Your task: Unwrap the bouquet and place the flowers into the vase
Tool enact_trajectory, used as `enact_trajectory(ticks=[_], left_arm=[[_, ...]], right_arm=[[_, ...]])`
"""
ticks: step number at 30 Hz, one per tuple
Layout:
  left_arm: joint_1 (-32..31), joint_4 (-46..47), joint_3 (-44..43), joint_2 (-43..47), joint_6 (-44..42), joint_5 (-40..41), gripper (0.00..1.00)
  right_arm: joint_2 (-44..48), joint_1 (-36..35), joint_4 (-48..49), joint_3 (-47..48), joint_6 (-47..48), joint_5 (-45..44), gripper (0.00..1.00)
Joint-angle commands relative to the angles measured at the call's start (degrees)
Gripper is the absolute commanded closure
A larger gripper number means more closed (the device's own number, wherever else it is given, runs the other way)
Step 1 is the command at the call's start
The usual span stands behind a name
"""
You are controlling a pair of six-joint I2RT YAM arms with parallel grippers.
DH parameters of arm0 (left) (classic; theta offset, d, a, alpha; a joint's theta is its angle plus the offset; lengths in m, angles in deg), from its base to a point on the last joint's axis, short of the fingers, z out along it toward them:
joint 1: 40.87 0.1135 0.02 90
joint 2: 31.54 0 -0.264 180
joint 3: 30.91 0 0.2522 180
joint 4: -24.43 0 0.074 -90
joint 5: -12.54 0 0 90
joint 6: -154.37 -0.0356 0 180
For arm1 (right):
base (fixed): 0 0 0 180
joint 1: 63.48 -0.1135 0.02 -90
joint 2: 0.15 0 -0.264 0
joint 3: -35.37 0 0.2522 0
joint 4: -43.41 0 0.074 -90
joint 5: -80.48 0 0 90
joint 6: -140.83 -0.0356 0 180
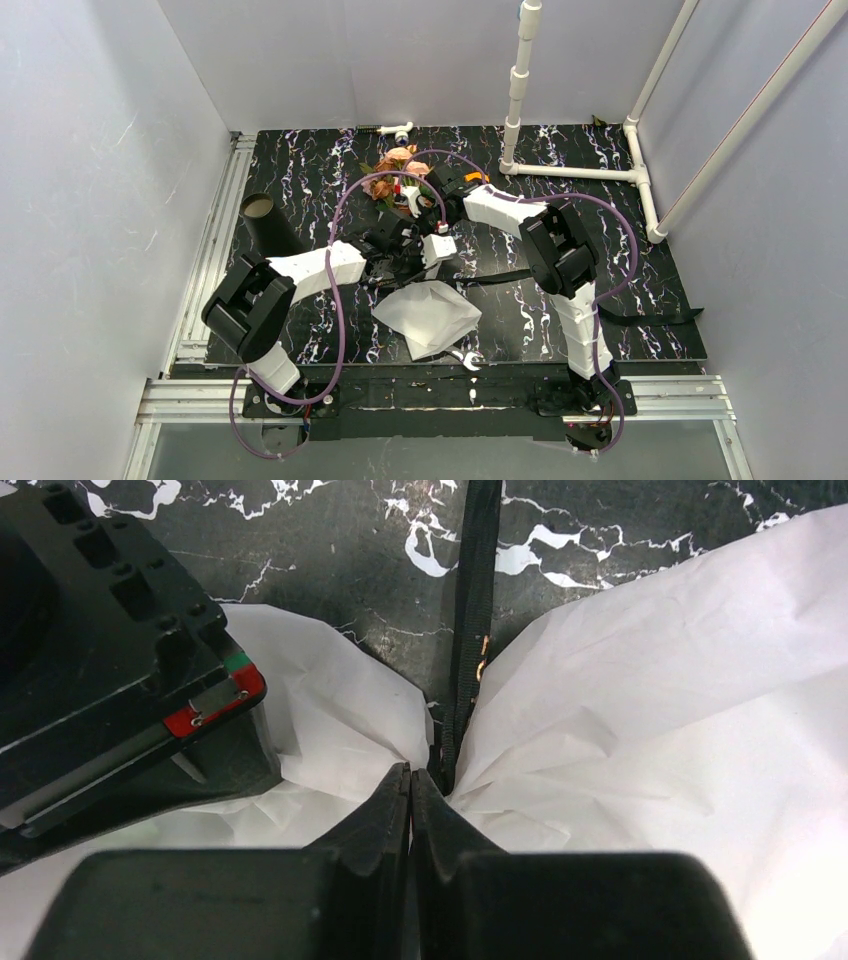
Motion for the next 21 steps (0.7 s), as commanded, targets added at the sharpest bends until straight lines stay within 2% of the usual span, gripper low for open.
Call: enact_trajectory(ticks=[1, 15, 21], left_arm=[[-0.2, -6.3, -1.6, -0.2, 1.6, 2.9, 1.0], [1.7, -2.1, 0.1, 7.9, 8.8, 7.2, 1.0], [0.7, -7.5, -3.0, 7.2, 10.5, 1.5, 1.0]], right_arm=[[-7.1, 0.3, -5.8, -5.0, 3.6, -13.0, 0.99], [-7.7, 0.5, -5.6, -5.2, 4.4, -14.2, 0.99], [-7.2, 0.5, -5.3, -5.6, 3.8, -14.2, 0.99]])
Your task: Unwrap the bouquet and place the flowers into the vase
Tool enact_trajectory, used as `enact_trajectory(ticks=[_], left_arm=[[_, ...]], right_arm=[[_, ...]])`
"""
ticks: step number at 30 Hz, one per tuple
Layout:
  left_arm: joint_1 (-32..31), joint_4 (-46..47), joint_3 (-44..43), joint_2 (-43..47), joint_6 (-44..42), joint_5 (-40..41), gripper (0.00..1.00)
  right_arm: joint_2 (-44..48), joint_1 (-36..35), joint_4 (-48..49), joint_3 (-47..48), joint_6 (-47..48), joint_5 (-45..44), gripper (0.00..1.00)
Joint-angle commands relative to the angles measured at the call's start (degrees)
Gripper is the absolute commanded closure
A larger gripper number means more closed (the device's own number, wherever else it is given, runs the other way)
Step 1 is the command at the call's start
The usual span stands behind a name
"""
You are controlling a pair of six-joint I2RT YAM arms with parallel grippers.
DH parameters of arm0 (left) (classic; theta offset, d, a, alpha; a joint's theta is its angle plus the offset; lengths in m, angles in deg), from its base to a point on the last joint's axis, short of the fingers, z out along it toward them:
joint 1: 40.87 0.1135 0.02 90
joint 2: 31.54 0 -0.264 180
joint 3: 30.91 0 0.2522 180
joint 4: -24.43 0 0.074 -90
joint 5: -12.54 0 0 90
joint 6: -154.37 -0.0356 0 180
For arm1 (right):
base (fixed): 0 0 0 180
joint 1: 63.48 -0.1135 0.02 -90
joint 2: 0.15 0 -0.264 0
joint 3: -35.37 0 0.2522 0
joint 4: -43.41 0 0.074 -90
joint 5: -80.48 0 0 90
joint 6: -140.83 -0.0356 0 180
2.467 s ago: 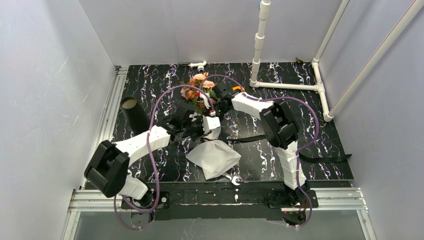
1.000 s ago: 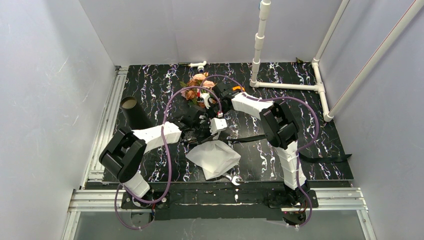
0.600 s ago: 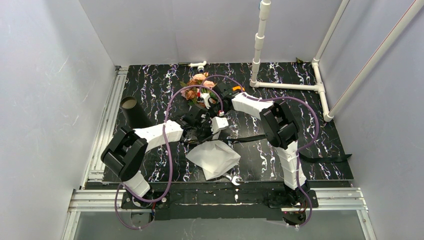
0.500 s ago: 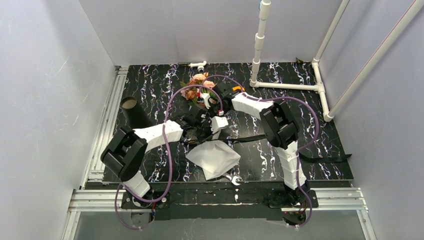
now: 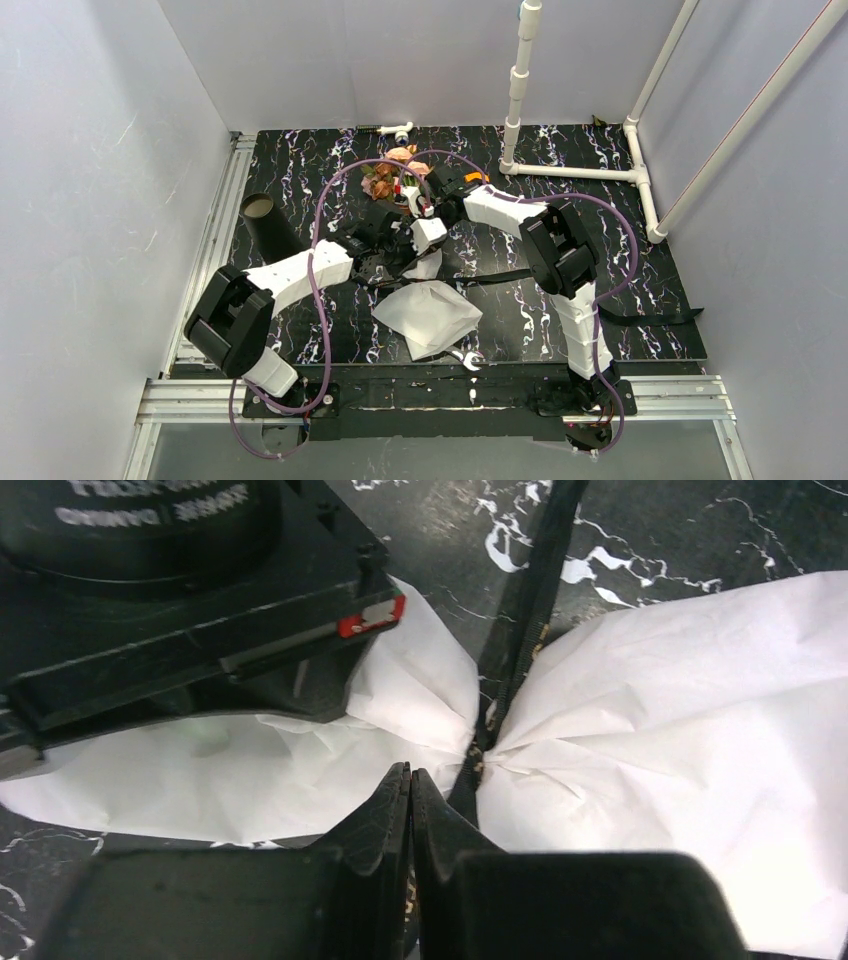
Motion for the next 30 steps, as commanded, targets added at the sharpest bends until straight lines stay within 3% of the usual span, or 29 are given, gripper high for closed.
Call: enact_trajectory(ticks=[1, 3, 7, 21, 22, 24, 30], left_arm=[[-1.4, -6.3, -3.0, 0.6, 2.2, -3.4, 0.99], [-2.1, -7.0, -3.7, -0.4, 3.3, -2.7, 0.94], [-2.9, -6.3, -4.0, -2.5, 4.4, -1.7, 0.91], [-4.3, -5.4, -3.7, -9.5, 2.0, 5.6, 0.87], [-4.3, -6.2, -3.4, -9.7, 1.5, 6.2, 0.88], [-4.2, -9.1, -3.5, -9.9, 1.2, 6.7, 1.0], [-3.9, -12.1, -3.1, -7.1, 3.8, 5.6, 1.0]], right_arm=[[-7.1, 0.5, -5.6, -5.3, 3.6, -14.3, 0.99], [-7.1, 0.4, -5.5, -5.5, 3.4, -14.3, 0.99], [-6.9, 0.4, -5.4, -5.9, 3.0, -14.0, 0.99], [-6.8, 0.5, -5.0, -6.7, 2.7, -13.8, 0.99], [-6.7, 0.5, -5.0, -6.7, 2.8, -13.9, 0.99], [-6.8, 0.5, -5.0, -6.7, 2.8, -14.1, 0.99], [-6.9, 0.6, -4.8, -6.7, 3.1, -14.6, 0.99]])
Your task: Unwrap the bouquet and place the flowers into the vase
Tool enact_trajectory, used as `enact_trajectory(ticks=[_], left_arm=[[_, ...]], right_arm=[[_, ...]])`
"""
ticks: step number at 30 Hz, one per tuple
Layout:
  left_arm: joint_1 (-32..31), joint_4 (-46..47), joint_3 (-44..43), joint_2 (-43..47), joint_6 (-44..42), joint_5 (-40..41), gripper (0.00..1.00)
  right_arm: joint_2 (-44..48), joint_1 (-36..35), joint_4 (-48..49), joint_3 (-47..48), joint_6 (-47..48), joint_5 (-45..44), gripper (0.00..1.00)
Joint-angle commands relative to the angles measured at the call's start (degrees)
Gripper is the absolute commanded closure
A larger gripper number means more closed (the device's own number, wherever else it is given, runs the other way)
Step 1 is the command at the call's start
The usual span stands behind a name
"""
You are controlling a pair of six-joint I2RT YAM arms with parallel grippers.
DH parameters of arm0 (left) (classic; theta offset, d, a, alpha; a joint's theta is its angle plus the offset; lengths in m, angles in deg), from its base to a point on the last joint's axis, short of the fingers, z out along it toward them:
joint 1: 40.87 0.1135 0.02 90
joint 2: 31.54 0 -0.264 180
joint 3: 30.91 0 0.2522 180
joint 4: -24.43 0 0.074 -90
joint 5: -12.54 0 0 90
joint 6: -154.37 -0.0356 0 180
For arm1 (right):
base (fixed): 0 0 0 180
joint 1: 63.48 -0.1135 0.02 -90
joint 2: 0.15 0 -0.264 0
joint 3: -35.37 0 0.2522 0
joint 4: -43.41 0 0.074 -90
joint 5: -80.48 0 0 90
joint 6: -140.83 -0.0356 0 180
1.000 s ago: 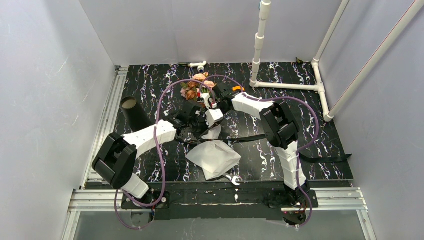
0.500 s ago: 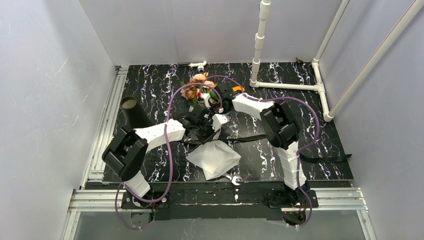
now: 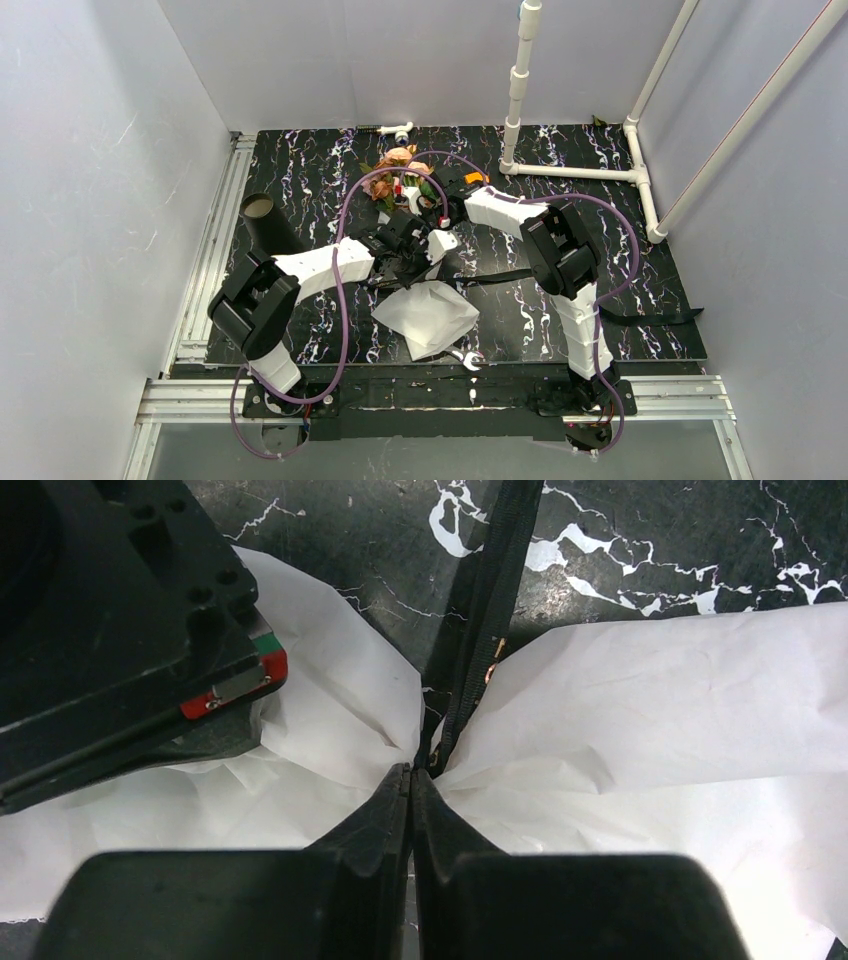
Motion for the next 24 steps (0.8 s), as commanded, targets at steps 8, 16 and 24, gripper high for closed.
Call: enact_trajectory(ticks=[8, 16, 24], left_arm=[[4.1, 0.3, 2.5, 8.0, 9.5, 4.0, 1.0], [5.3, 0.8, 1.7, 8.3, 10.8, 2.9, 1.0], [3.4, -0.5, 2.2, 8.8, 7.6, -5.3, 0.77]], right_arm=[[-7.5, 0.6, -6.6, -5.7, 3.6, -16.0, 0.99], [-7.4, 0.6, -6.6, -5.7, 3.6, -16.0, 0.99], [-7.4, 0.6, -6.6, -5.6, 3.2, -15.8, 0.99]])
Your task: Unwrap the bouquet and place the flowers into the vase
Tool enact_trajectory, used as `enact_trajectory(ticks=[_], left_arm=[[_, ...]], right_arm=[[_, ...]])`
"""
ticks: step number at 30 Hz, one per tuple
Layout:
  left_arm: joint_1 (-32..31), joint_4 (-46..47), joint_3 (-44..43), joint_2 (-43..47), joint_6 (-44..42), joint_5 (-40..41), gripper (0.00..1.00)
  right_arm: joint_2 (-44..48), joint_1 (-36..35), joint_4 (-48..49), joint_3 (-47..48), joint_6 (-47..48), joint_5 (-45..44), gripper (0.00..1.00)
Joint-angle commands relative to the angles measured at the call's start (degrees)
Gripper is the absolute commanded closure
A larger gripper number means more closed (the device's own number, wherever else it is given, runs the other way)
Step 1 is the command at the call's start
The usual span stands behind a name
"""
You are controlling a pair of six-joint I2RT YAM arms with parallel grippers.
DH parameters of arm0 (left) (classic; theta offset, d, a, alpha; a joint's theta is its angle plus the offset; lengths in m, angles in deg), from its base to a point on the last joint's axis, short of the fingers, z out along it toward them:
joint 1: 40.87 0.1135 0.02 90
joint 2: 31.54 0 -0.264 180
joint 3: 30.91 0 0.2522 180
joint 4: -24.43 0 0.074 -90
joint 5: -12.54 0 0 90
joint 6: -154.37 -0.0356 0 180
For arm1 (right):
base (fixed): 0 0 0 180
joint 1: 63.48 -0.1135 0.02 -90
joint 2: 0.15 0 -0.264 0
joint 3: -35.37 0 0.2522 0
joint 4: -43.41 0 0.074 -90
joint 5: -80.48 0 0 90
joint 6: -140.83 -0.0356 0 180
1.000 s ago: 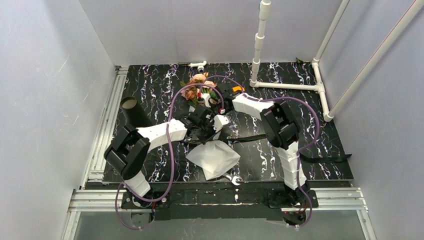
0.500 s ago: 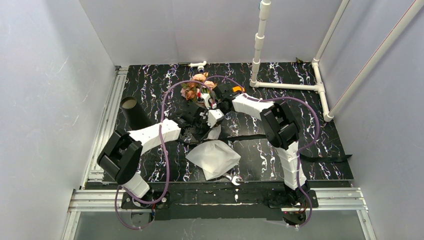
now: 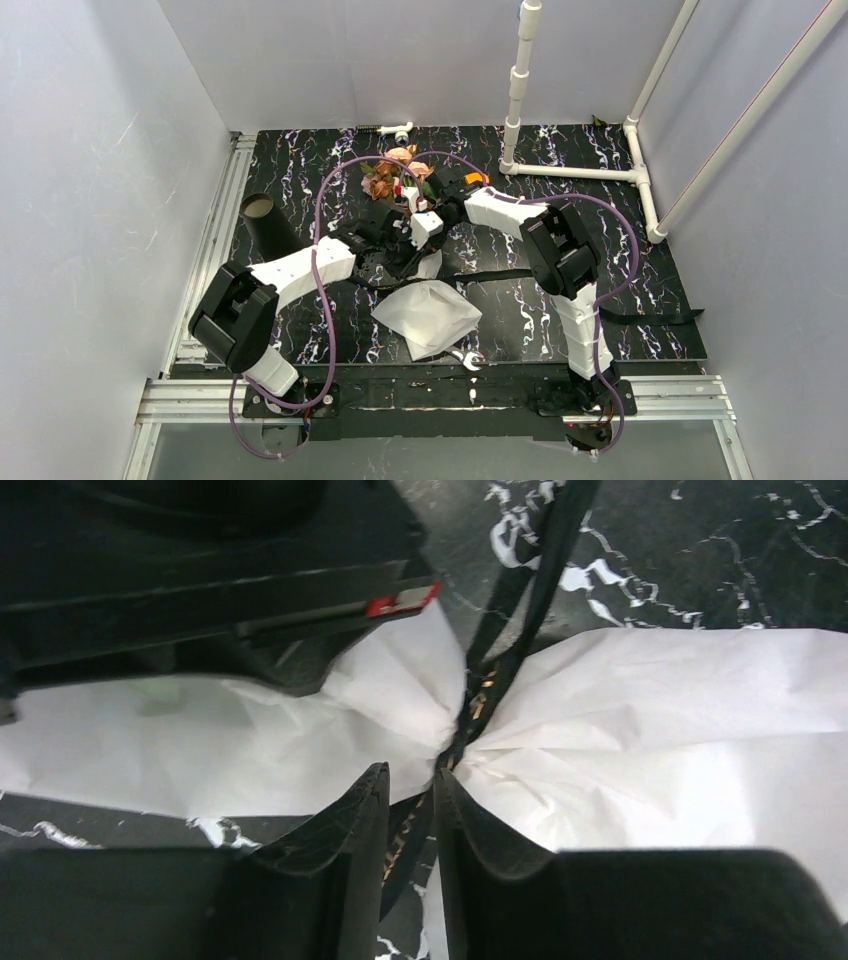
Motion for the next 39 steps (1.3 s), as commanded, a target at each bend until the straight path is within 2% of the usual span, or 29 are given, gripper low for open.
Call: enact_trajectory(ticks=[1, 11, 13, 15, 21, 28, 34, 35, 37, 38, 39], left_arm=[[-1.7, -1.5, 0.0, 2.3, -1.2, -3.5, 0.76], [-2.7, -4.5, -4.0, -4.5, 0.1, 1.2, 0.79], [-2.6, -5.7, -4.6, -4.9, 0.7, 2.2, 0.87], [-2.5, -6.5, -4.2, -4.3, 1.2, 3.1, 1.0], [-0.4, -4.4, -0.5, 1.5, 4.7, 1.8, 1.0], [5.1, -0.6, 3.5, 7.2, 11.1, 3.0, 1.0], [6.0, 1.0, 6.2, 9.3, 6.4, -0.5, 1.0], [6.0, 1.1, 6.4, 9.7, 4.4, -2.1, 0.95], [5.9, 1.8, 6.7, 10.3, 1.6, -4.4, 0.68], [6.0, 2.4, 6.7, 10.4, 0.9, -4.9, 0.58], [5.9, 3.1, 6.5, 10.4, 0.2, -5.4, 0.53]], right_arm=[[-7.4, 0.7, -7.2, -5.2, 3.2, -15.7, 0.99], [-7.5, 0.7, -7.2, -5.1, 3.0, -15.8, 0.99], [-7.6, 0.6, -7.2, -5.2, 3.0, -15.8, 0.99], [-7.6, 0.7, -7.3, -5.2, 3.1, -15.9, 0.99], [-7.7, 0.8, -7.2, -5.2, 3.4, -16.2, 0.99], [-7.9, 0.7, -7.2, -4.9, 3.3, -16.4, 0.99], [-7.9, 0.7, -7.3, -4.8, 3.3, -16.2, 0.99], [-7.9, 0.7, -7.3, -4.8, 3.3, -16.1, 0.99], [-7.9, 0.7, -7.3, -4.9, 3.3, -16.1, 0.99], [-7.8, 0.7, -7.3, -4.9, 3.2, -16.0, 0.99], [-7.9, 0.7, -7.4, -4.8, 3.2, -15.8, 0.99]])
